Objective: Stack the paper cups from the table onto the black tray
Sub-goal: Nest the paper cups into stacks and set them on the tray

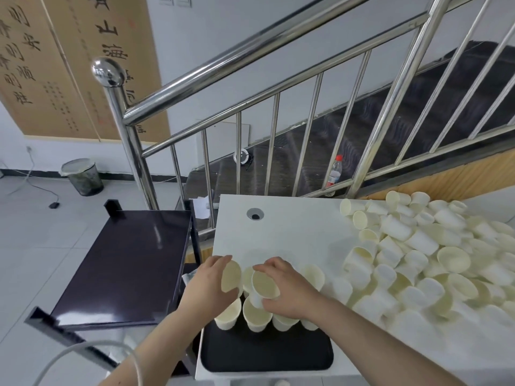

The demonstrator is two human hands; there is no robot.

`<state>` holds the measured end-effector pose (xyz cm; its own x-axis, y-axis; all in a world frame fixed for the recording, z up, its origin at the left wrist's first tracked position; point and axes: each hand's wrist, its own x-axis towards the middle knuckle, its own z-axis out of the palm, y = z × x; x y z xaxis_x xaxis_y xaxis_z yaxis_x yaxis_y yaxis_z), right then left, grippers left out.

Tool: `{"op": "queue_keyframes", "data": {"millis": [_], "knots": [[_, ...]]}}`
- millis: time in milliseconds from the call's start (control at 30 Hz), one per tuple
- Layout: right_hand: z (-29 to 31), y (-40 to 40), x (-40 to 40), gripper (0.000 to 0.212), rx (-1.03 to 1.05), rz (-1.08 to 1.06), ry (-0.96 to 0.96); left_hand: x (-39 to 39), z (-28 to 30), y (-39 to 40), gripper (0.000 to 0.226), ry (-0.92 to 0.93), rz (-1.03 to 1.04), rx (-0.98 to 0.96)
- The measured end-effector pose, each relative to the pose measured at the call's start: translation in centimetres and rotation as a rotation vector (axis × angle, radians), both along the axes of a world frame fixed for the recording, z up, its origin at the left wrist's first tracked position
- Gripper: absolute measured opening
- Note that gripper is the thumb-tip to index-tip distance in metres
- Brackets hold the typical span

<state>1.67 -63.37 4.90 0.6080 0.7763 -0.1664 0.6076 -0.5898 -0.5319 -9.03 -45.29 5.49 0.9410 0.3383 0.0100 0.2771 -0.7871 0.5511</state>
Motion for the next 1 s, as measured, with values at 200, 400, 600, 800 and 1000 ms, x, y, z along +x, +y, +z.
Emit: {"op": "queue_keyframes", "data": {"millis": [200,400,600,800,1000], "knots": [[-1.3,0.4,-1.8,0.071,-0.062,0.027,-0.032,-1.2,-1.0,-0.3,0.069,0.095,-0.034,0.028],[-2.4,0.5,-2.5,0.072,-0.115,0.033,-0.045,-1.4,-2.3,-0.9,0.068,0.184,-0.072,0.068],[-3.6,0.7,-2.4,0.078,-0.206,0.036,-0.087,-1.5,-3.9,-1.2,0.072,0.238,-0.094,0.094],[-4.3,1.2,-2.3,0.07,-0.236,0.064,-0.103,-1.5,-5.0,-0.8,0.068,0.256,-0.079,0.108],[-4.7,1.5,-2.2,0.065,-0.251,0.059,-0.126,-1.3,-5.5,-0.6,0.065,0.246,-0.056,0.115]]}}
